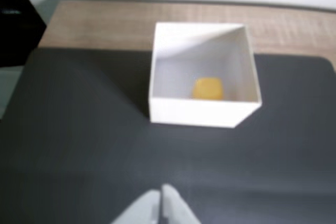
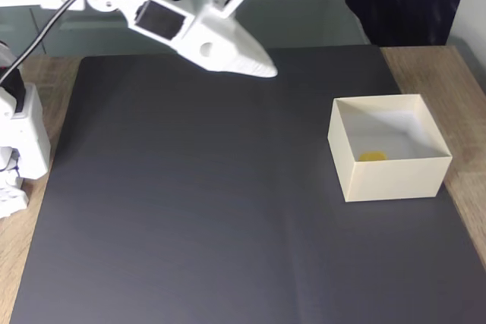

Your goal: Grasp a cube block and put it in the white box.

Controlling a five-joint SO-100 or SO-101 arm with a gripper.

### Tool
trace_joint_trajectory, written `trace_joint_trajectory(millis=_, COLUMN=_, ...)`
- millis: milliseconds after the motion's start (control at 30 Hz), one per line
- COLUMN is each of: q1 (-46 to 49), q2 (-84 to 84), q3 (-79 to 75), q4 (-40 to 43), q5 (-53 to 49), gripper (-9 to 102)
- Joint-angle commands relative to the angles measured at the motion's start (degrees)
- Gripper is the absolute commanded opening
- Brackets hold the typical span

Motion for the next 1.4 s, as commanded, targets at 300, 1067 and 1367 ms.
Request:
trace_joint_trajectory(millis=300, q1=-0.62, q2=16.7, q3=15.82, q4=1.58, q5=0.26, gripper=0)
trace_joint_trajectory(millis=1067, q1=-0.79, q2=48.25, q3=37.18, q4=6.24, q5=0.79, gripper=0)
trace_joint_trajectory(millis=1367, q1=-0.79, q2=60.12, q3=41.4, q4=10.46, q5=0.88, gripper=1)
